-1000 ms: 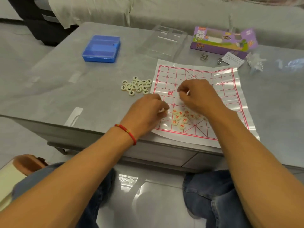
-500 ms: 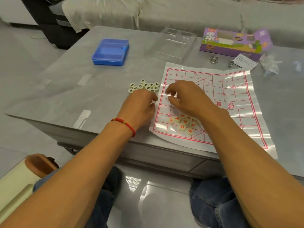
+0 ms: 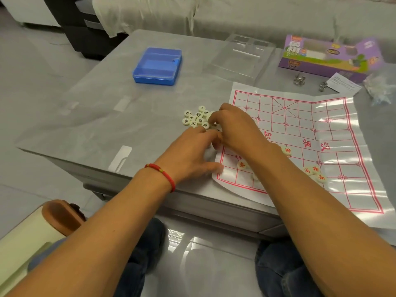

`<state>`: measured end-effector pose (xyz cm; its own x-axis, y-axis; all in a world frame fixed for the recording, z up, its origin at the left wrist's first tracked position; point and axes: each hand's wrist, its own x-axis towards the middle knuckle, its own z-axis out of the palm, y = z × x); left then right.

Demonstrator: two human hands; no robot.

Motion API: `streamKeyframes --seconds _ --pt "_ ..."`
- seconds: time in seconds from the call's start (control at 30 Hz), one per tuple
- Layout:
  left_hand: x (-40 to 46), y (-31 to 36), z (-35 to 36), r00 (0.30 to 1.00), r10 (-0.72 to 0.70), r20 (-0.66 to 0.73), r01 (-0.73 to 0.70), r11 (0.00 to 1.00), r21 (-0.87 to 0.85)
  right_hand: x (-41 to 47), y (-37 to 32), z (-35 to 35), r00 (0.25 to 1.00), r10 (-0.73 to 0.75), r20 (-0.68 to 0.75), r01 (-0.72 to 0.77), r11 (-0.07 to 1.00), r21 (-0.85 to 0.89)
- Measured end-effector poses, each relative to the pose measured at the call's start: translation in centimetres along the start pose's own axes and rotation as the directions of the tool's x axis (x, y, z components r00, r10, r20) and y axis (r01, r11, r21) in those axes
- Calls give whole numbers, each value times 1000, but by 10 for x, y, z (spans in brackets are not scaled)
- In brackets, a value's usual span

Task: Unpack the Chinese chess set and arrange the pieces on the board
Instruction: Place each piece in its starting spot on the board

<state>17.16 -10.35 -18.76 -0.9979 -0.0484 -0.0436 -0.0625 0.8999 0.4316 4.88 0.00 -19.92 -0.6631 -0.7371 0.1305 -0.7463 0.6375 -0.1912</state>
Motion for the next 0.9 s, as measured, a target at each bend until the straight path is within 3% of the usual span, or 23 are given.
streamKeyframes --seconds 0.3,0.67,0.77,0.9 --pt "-3 -3 3 998 31 60 -36 995 95 7 1 -4 986 159 52 -167 958 235" --pt "-5 -1 2 996 37 76 -46 991 124 5 -2 1 987 162 -14 -154 956 250" --pt "-6 0 1 997 39 72 -48 991 123 6 8 -14 980 169 -105 -128 940 316" --pt "-11 -3 1 997 51 58 -59 987 149 -1 59 -31 922 361 -142 -296 891 344"
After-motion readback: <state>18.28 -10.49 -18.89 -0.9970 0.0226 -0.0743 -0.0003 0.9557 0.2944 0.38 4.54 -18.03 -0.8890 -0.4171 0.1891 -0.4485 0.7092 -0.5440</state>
